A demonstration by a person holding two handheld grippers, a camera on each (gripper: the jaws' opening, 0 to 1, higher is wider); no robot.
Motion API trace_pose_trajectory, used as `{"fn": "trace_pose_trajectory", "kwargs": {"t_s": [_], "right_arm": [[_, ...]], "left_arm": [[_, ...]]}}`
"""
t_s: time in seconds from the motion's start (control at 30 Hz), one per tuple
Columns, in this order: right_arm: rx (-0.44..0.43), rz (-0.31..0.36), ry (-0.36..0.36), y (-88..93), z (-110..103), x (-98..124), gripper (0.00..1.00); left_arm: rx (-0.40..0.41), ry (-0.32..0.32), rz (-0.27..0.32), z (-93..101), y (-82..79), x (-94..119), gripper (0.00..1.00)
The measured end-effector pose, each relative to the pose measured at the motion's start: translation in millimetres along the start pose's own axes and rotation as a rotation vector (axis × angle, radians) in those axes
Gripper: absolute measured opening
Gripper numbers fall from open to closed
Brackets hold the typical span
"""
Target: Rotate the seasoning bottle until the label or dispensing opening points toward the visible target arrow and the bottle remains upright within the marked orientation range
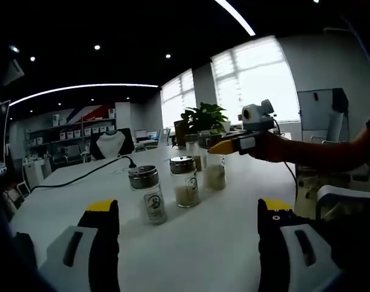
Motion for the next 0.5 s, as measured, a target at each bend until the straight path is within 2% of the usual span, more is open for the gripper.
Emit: {"fn": "trace_pose_trajectory", "kwargs": {"t_s": [0.23,0.33,0.5], "right_arm": [[-0.006,0.006,-0.017,1.2,-0.7,0.3,0.38],[-0.004,0.013,-0.011,2.1,0.9,1.6,0.38],[-0.007,0.031,-0.022,3.4,-0.5,3.5,0.38]], "left_arm": [[0.003,0.002,-0.001,0.6,-0.2,0.1,1.00],[0.035,0.026,-0.001,3.3,-0.9,0.8,1.00],[0.043,0.018,0.010,0.8,-3.3,1.5,1.00]]}}
Point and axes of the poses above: the point that each gripper's makers call its tool centre point, and the gripper's own axes: x roughly backward along the fingers, z roughly to its right, y roughly out of its underside, the point moved 6 cm from there along x, roughly backward along the fingers, and after that the axes turned 14 degrees about -y, right-handed, at the moved point
